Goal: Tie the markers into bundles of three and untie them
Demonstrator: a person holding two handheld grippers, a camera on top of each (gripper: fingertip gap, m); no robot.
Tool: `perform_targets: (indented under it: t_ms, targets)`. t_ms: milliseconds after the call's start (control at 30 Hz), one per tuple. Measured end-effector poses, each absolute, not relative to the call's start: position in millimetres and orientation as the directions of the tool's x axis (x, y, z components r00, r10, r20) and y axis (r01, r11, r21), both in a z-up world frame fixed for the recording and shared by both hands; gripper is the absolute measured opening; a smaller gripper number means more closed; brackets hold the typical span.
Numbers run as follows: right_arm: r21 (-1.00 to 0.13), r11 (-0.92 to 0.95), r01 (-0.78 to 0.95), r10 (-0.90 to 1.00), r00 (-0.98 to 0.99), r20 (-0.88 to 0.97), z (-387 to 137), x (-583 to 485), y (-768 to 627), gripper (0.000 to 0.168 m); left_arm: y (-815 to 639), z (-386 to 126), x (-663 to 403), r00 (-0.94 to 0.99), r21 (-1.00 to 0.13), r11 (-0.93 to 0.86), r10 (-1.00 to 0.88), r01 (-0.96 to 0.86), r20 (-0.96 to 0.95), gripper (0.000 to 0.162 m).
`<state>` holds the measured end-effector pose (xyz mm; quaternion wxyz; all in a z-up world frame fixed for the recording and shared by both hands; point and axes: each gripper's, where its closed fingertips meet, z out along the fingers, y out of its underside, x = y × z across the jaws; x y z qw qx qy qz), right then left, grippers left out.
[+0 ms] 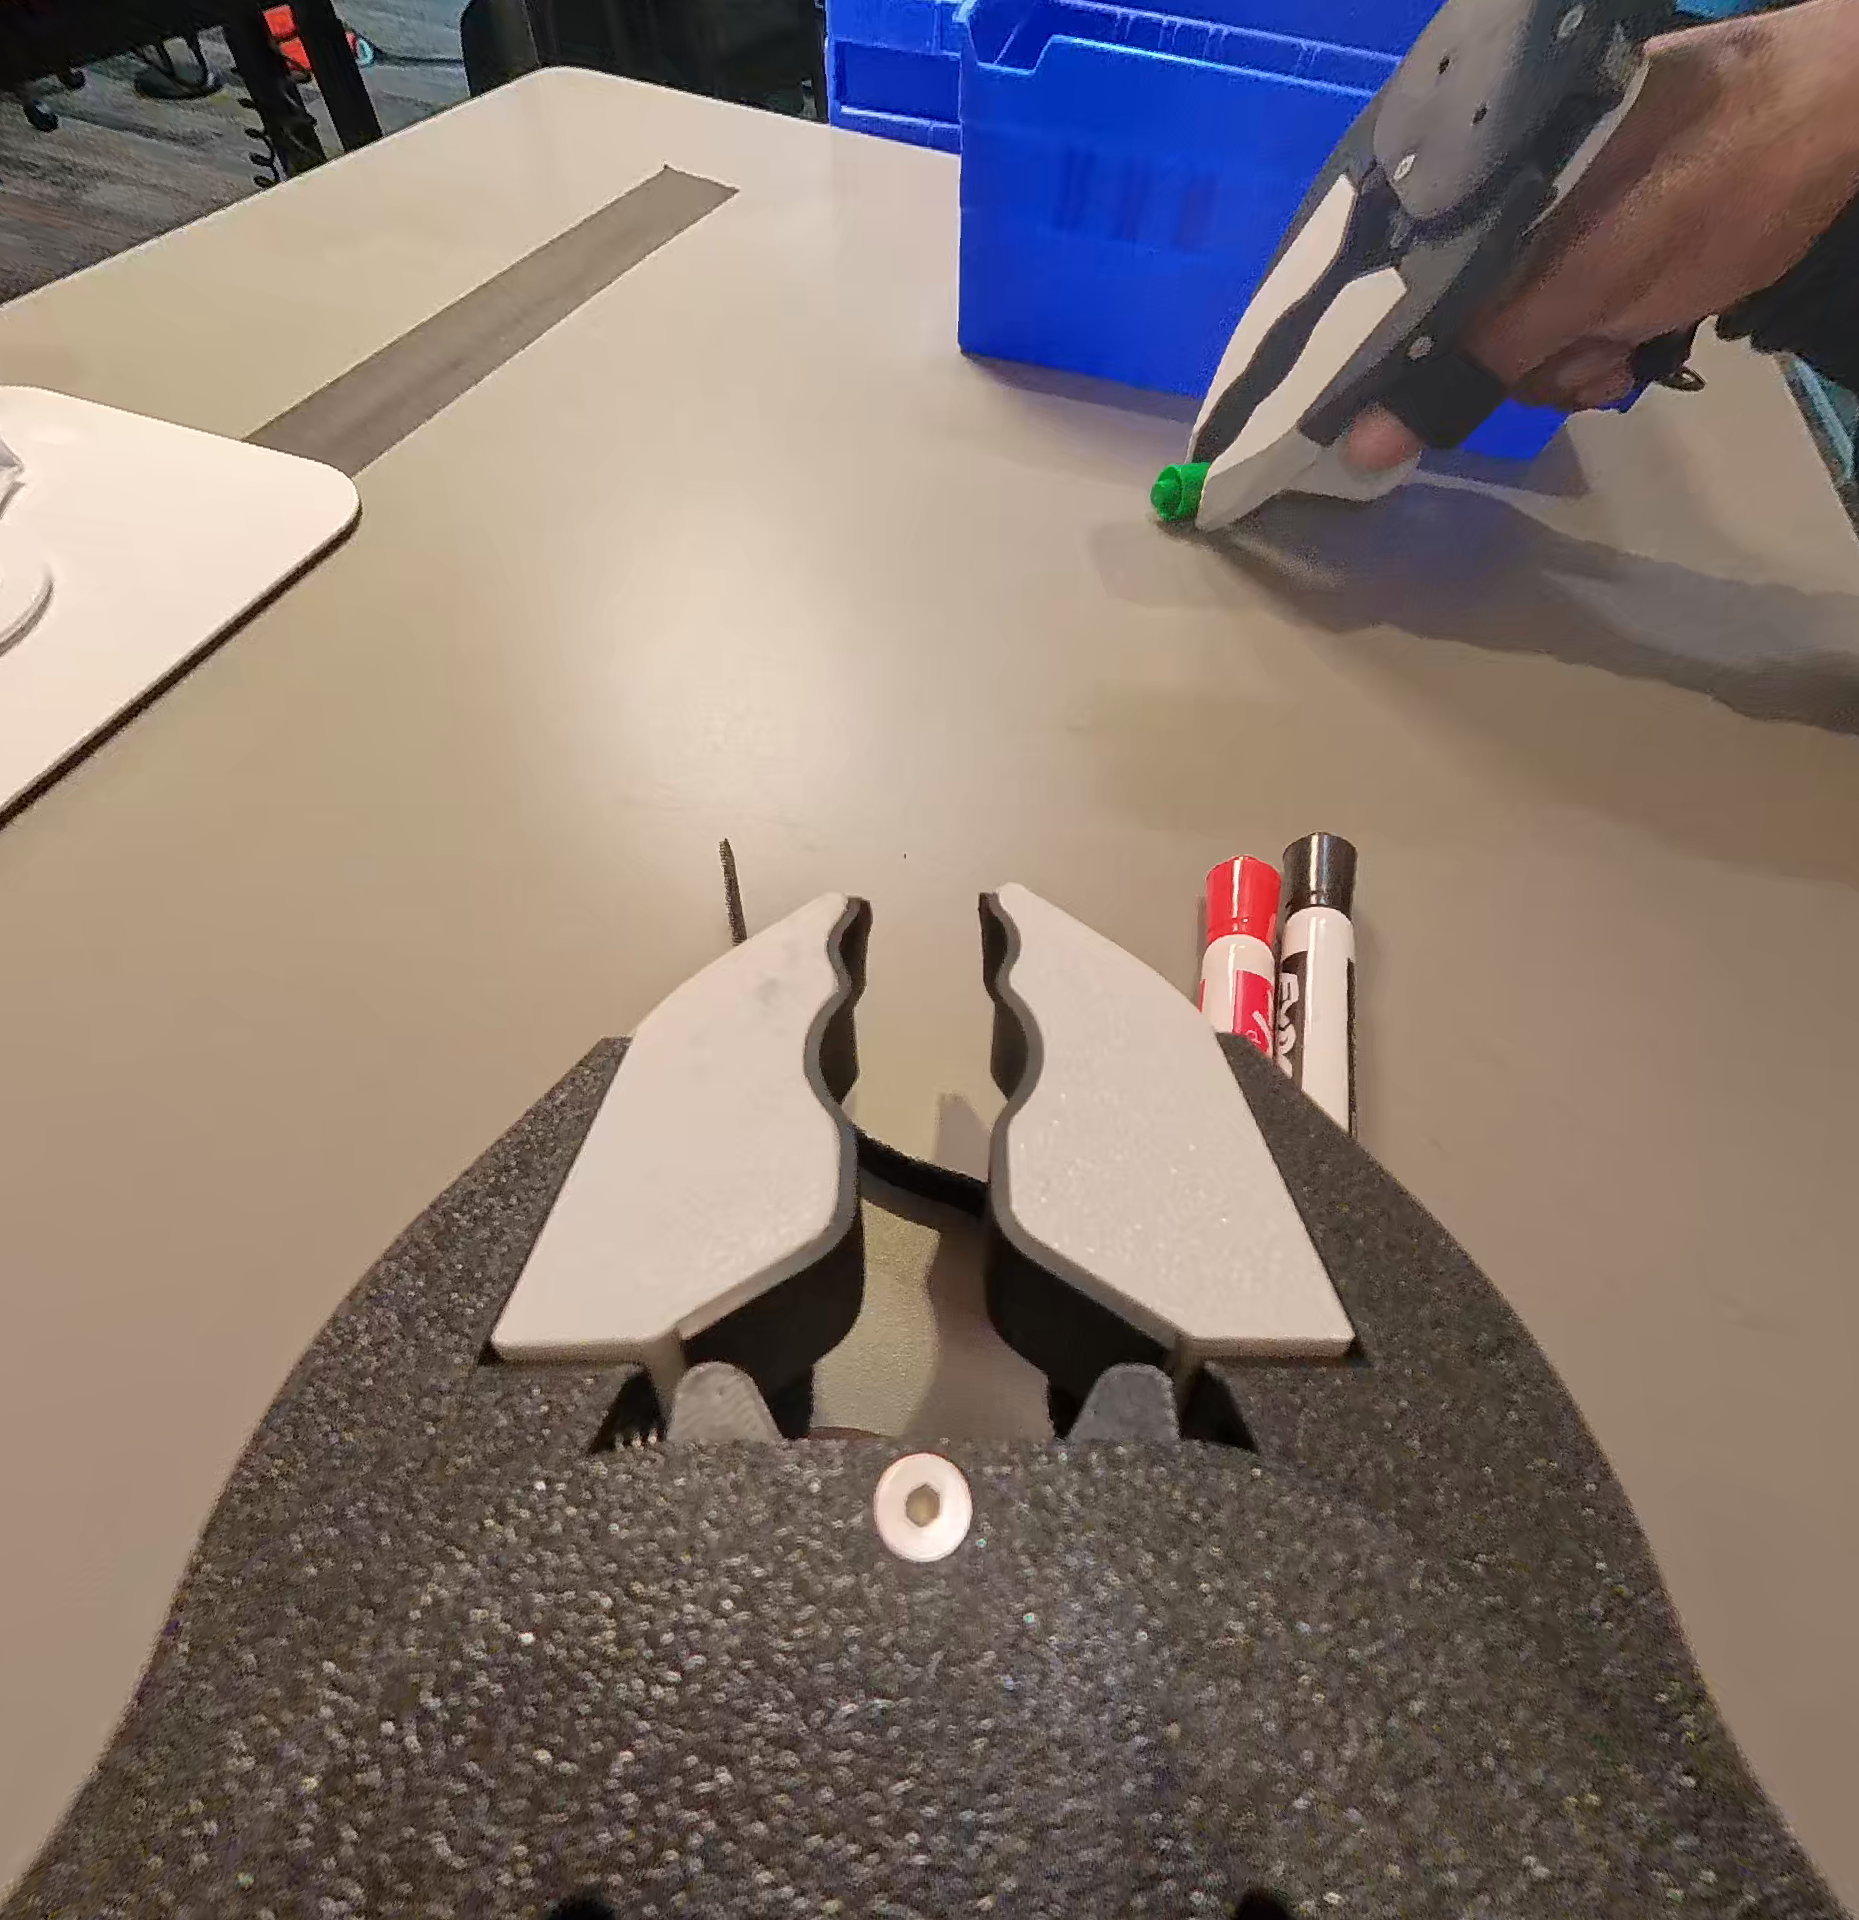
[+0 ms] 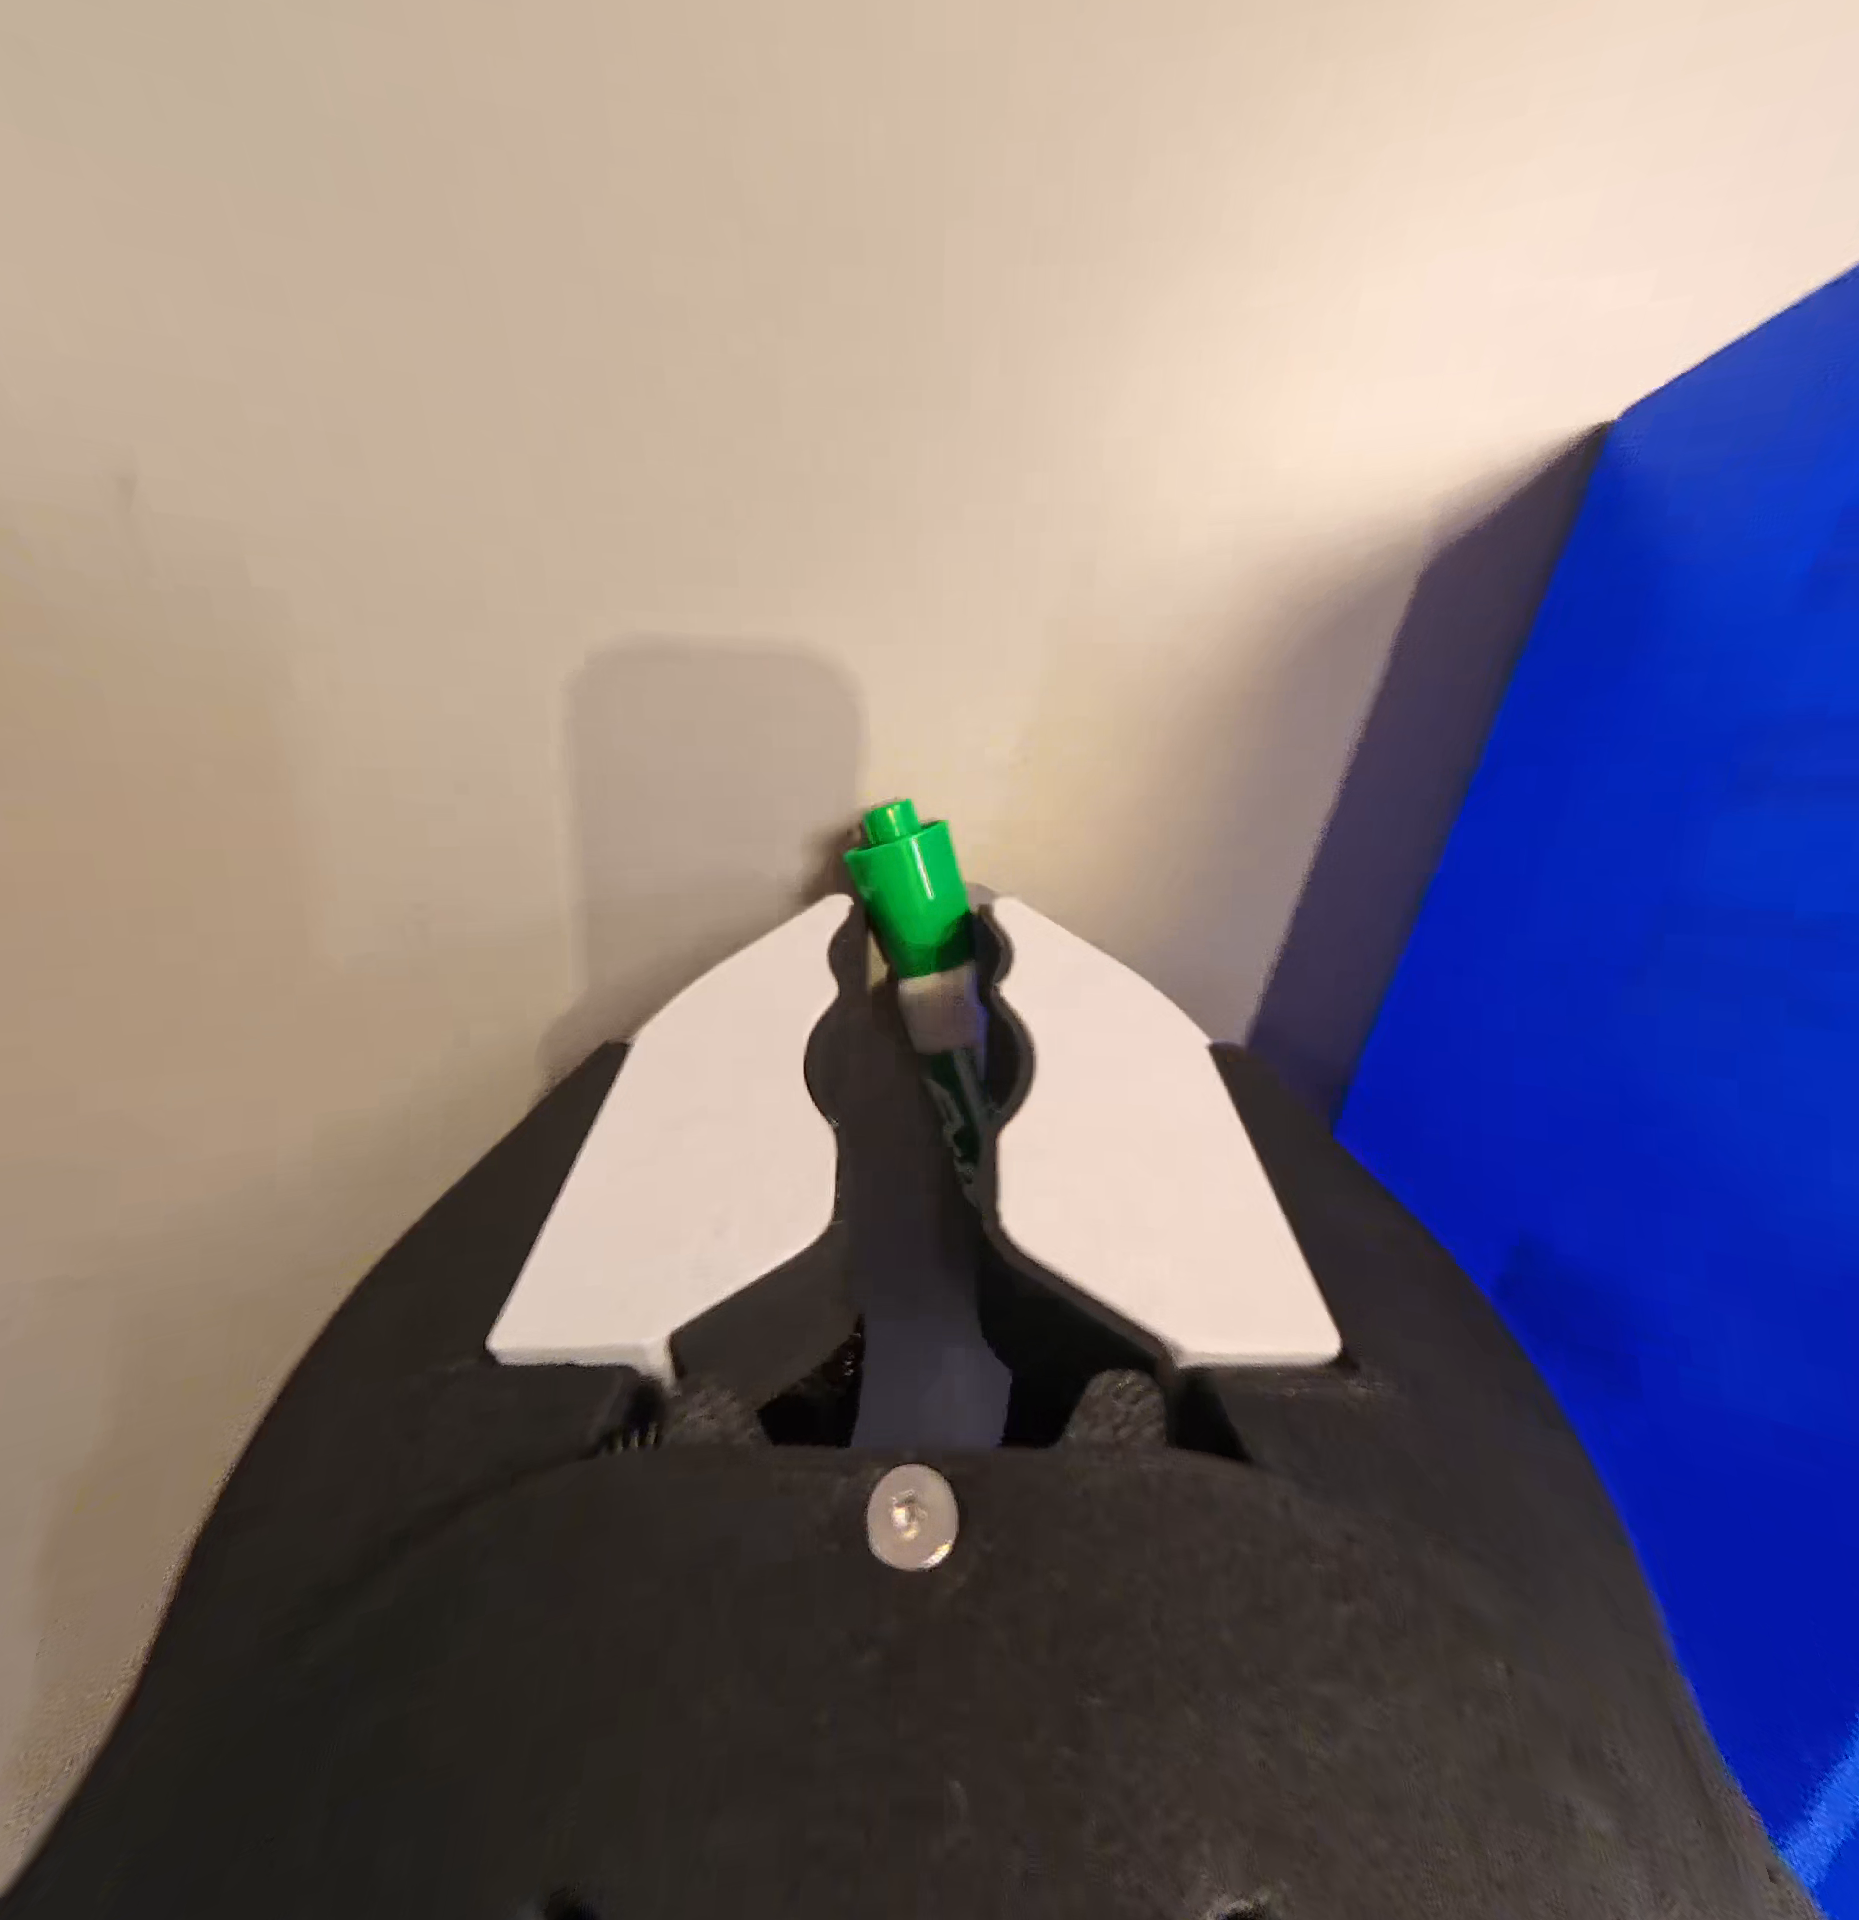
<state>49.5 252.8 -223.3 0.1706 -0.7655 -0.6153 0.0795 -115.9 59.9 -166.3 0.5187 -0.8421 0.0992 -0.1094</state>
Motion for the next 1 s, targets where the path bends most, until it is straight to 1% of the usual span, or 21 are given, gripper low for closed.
perform_targets:
  t_ms: [133,167,200,233,300,367,400,433,467,500,533,633,733,800,900,1000]
  targets:
    - [-0.327,-0.103,0.939,0.989,0.133,0.07,-223,45,241,0.019,61,-162,-116,0.959,-0.908,-0.414,-0.275,-0.063,0.059,0.021]
    - [-0.335,-0.077,0.939,0.993,0.101,0.055,-222,40,235,0.018,61,-160,-115,0.959,-0.913,-0.403,-0.277,-0.065,0.054,0.021]
    - [-0.365,-0.058,0.929,0.996,0.076,0.036,-217,33,228,0.018,62,-157,-114,0.958,-0.919,-0.389,-0.281,-0.068,0.048,0.021]
    - [-0.417,-0.047,0.908,0.999,0.052,0.002,-209,22,219,0.018,62,-155,-111,0.957,-0.925,-0.372,-0.287,-0.072,0.041,0.021]
    - [-0.576,-0.044,0.816,0.995,-0.018,-0.101,-181,-12,195,0.018,64,-149,-104,0.95,-0.941,-0.331,-0.31,-0.074,0.034,0.021]
    - [-0.737,-0.084,0.671,0.963,-0.135,-0.233,-141,-50,164,0.017,66,-146,-96,0.942,-0.952,-0.297,-0.332,-0.07,0.034,0.023]
    - [-0.804,-0.106,0.586,0.932,-0.224,-0.286,-120,-67,146,0.017,67,-146,-94,0.941,-0.955,-0.287,-0.338,-0.068,0.035,0.025]
    - [-0.852,-0.138,0.505,0.888,-0.317,-0.332,-101,-80,128,0.017,68,-146,-91,0.939,-0.957,-0.283,-0.342,-0.062,0.041,0.029]
    - [-0.877,-0.183,0.445,0.835,-0.4,-0.377,-86,-90,111,0.017,69,-147,-90,0.938,-0.955,-0.291,-0.342,-0.056,0.049,0.033]
    - [-0.888,-0.232,0.397,0.783,-0.465,-0.413,-75,-99,97,0.016,70,-147,-90,0.941,-0.955,-0.293,-0.333,-0.051,0.052,0.039]
    - [-0.889,-0.27,0.369,0.734,-0.518,-0.439,-68,-106,85,0.016,71,-147,-92,0.946,-0.957,-0.288,-0.32,-0.046,0.051,0.041]
    - [-0.878,-0.291,0.379,0.657,-0.589,-0.472,-75,-117,58,0.016,72,-144,-102,0.963,-0.959,-0.279,-0.267,-0.04,0.038,0.041]
    - [-0.899,-0.251,0.36,0.667,-0.609,-0.43,-87,-118,51,0.017,69,-147,-102,0.961,-0.949,-0.299,-0.276,-0.097,-0.011,0.034]
    - [-0.906,-0.26,0.335,0.68,-0.603,-0.418,-90,-118,58,0.016,68,-153,-102,0.959,-0.932,-0.332,-0.278,-0.144,-0.049,0.031]
    - [-0.893,-0.298,0.339,0.665,-0.597,-0.448,-93,-118,68,0.016,69,-163,-101,0.958,-0.907,-0.38,-0.279,-0.18,-0.073,0.024]
    - [-0.885,-0.322,0.337,0.64,-0.611,-0.465,-96,-118,66,0.016,71,-171,-98,0.957,-0.889,-0.412,-0.276,-0.199,-0.087,0.021]
